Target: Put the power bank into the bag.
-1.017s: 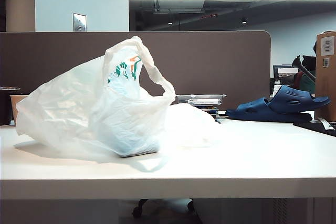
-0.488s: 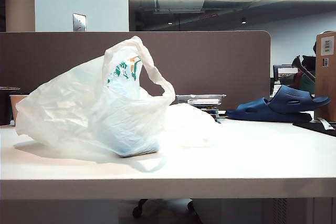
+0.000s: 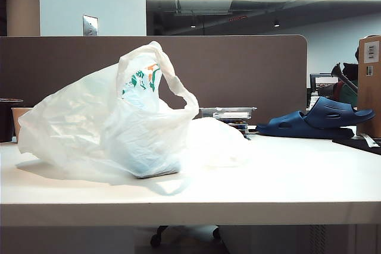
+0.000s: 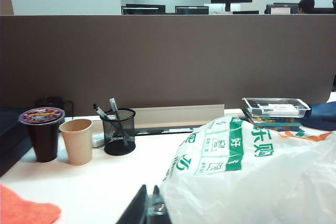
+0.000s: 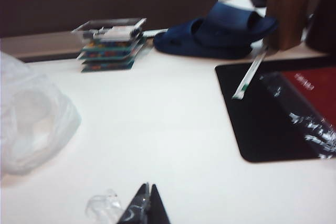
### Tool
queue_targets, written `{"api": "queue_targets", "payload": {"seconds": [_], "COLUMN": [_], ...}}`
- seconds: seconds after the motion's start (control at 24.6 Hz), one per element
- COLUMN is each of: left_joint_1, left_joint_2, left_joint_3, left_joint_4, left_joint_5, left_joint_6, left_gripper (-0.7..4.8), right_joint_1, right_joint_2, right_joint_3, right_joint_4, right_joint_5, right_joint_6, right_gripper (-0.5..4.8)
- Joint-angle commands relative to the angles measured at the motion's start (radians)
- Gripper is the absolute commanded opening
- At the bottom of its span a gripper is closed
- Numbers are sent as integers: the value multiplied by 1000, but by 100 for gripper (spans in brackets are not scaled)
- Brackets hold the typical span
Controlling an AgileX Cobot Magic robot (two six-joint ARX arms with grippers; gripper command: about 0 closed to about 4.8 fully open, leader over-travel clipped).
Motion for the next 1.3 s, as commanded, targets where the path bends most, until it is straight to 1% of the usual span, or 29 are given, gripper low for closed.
{"api": "queue_targets", "payload": {"seconds": [0.04,0.28,0.37,0.57,0.73,0.85,1.3], "left_joint_1": [0,0,0,0,0,0,0], "left_joint_2": [0,0,0,0,0,0,0], "left_joint_3": [-53,-143,-190,-248,-250,-250,-250], "left_joint_4": [94,195,246,300,301,299,251], "left_joint_5": [1,0,0,1,1,16,15], "left_joint_6": [-30,-32,-32,-32,-32,-36,-36], "left_gripper": [-6,-6,-6,-6,-6,-6,-6], "right_joint_1": [0,0,0,0,0,0,0], "right_joint_2": [-6,-6,-6,-6,-6,-6,-6], "right_joint_3": [-20,-62,-90,-122,-122,-122,-122], "right_joint_4": [49,110,142,168,172,169,167], "right_joint_5": [0,1,1,5,27,15,16], "right_joint_6": [-1,-31,-35,-64,-69,-58,-59], "right_gripper": [-6,-6,-6,-6,-6,-5,-5]}}
